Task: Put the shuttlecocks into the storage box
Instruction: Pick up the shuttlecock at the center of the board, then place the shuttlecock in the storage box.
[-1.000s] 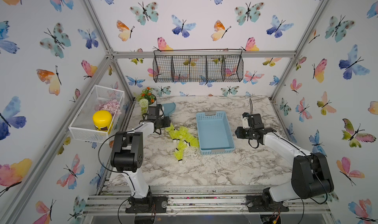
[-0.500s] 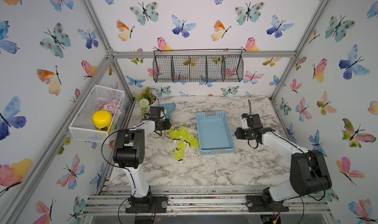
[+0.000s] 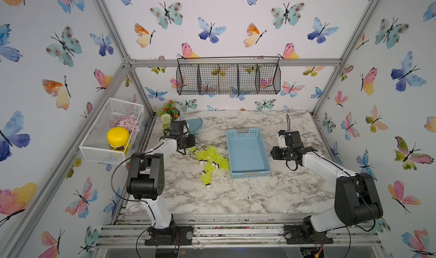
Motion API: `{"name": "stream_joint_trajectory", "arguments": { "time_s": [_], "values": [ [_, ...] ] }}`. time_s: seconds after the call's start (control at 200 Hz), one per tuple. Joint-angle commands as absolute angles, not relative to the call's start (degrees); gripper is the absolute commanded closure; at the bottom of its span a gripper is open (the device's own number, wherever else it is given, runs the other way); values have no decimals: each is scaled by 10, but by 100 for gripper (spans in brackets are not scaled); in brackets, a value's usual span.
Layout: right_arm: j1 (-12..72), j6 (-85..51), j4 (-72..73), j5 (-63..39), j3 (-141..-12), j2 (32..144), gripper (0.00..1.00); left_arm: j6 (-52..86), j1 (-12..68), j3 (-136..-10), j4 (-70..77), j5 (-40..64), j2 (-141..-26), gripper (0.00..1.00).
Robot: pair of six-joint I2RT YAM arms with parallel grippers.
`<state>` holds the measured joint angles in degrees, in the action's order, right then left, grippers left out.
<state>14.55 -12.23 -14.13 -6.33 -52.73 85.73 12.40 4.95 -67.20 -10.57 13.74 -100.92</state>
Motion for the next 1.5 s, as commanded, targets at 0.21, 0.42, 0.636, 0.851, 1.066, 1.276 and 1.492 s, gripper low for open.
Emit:
{"name": "stream_joint_trajectory", "arguments": {
  "time_s": [0.21,0.42,0.636,0.851,1.066,1.276,1.492],
  "values": [
    [143,2,26,-136,-487,777,58,189,61,-645,-70,201,-867,100],
    [151,94,146,-272,-457,761,59,228,93,-659,-65,308,-831,100],
    [202,163,153,-342,-494,788,57,292,161,-677,-39,355,-824,100],
    [275,219,104,-346,-552,835,56,340,218,-684,7,365,-836,100],
    [311,223,92,-345,-577,865,56,358,244,-692,28,359,-843,100],
    [326,218,101,-334,-587,875,56,356,254,-703,25,359,-847,100],
    [331,203,109,-336,-596,880,56,358,260,-699,26,356,-847,100]
  ]
}}
